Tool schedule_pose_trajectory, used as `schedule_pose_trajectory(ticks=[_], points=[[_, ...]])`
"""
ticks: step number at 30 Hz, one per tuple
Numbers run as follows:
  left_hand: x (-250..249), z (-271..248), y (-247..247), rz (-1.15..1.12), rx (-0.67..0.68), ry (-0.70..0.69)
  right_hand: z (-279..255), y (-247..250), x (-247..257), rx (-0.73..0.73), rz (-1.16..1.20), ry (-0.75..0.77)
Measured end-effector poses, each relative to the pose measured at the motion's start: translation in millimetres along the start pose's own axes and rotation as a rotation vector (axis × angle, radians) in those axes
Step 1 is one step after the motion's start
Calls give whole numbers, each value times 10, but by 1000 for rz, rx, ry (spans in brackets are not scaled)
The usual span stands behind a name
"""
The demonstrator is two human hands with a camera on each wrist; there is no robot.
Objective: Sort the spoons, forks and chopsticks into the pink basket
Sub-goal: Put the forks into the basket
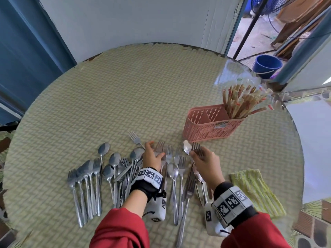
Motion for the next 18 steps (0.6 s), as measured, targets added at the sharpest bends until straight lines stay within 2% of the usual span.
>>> schedule_pose_trajectory(ticks=[2, 5, 9, 14, 18], points=[[-12, -37, 19, 23, -2, 21, 48, 58, -5, 4, 49, -4], [-91, -107, 59, 83, -15, -25, 92, 154, 2, 26, 76, -14], [-305, -229, 158, 8, -42, -93, 102, 313, 119, 44, -74, 104], [-786, -429, 248, -44, -10, -269, 43, 710, 407, -58, -150, 253], [-1217, -641, 406, -79, -91, -404, 21, 1087, 529, -173, -101, 287]])
Point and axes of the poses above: each hand's wrist, its own z-axis towards the middle knuckle, its own y-axis out of the back of the hand, x = y × z, the point moved 8 cm from there along z, towards the middle knuckle
